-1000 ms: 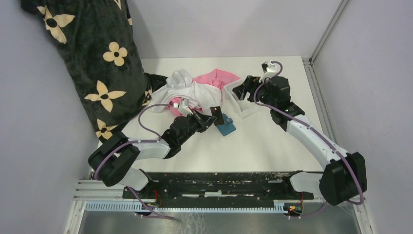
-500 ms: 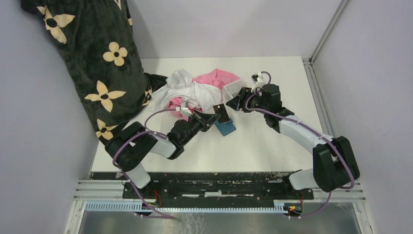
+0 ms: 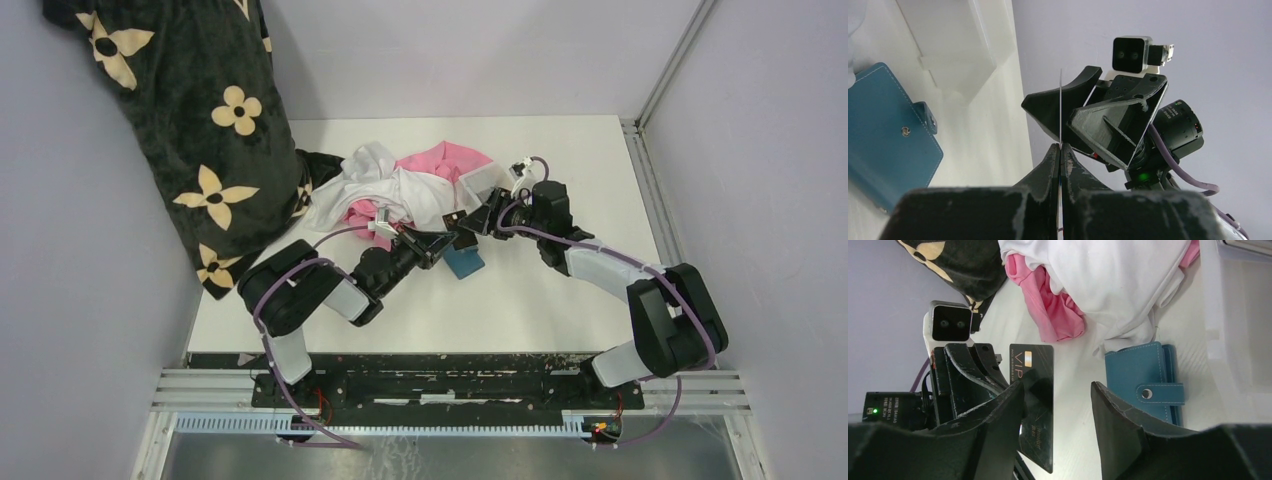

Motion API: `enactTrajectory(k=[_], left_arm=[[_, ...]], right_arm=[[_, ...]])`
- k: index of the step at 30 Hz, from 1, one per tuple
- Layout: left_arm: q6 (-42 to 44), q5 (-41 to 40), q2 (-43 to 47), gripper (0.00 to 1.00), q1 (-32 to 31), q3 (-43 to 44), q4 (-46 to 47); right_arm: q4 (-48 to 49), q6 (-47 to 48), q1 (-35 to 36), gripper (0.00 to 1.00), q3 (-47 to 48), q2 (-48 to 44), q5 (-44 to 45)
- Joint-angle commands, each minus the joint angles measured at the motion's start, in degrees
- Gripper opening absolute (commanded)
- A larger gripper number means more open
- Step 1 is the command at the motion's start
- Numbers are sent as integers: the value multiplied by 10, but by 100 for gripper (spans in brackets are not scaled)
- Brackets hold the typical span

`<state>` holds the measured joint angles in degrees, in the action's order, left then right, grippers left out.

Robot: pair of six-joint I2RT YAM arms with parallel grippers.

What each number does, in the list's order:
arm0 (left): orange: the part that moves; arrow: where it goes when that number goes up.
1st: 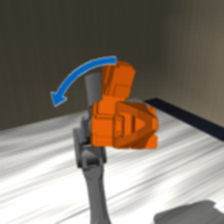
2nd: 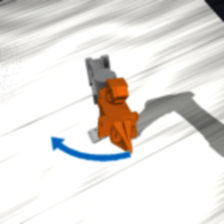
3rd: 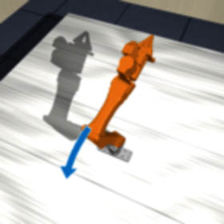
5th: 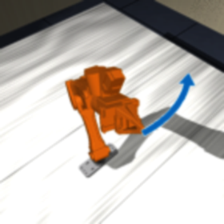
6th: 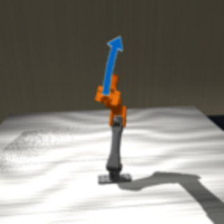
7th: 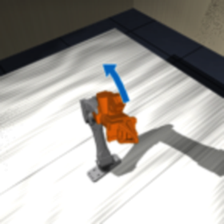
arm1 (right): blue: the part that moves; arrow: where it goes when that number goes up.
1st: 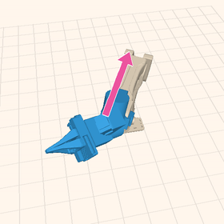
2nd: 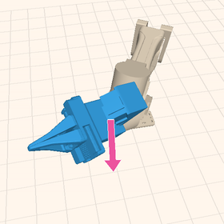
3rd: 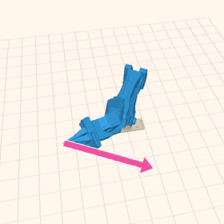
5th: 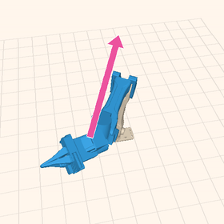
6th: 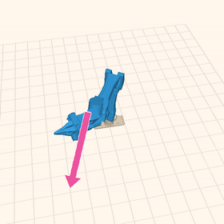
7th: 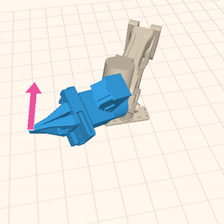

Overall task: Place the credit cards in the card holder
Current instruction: Open the card holder at the center of the board.

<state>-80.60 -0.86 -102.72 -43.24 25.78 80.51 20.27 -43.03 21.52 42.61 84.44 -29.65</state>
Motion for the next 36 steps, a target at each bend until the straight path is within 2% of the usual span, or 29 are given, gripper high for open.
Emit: enactTrajectory(k=[1,6,9,11,12,15,21,29,36], left_arm=[[-36,12,-20,3,2,22,69],[-42,18,-32,3,6,25,80],[-43,19,-35,3,7,21,81],[-45,18,-36,9,10,15,84],[-48,17,-36,13,11,10,83],[-47,8,-32,26,14,-14,79],[-30,-31,-16,37,19,-63,48],[37,-75,25,36,9,-67,-104],[96,-107,49,26,-13,-16,-256]], right_arm=[[59,-24,6,55,-5,0,-38],[83,-49,7,40,-17,3,-61],[111,-76,6,17,-17,18,-86],[115,-84,7,3,-16,26,-94],[114,-84,6,2,-15,26,-94],[85,-70,7,1,-9,15,-89],[-39,0,10,1,22,-8,-54],[-241,137,76,1,104,10,78],[-319,190,118,1,154,57,184]])
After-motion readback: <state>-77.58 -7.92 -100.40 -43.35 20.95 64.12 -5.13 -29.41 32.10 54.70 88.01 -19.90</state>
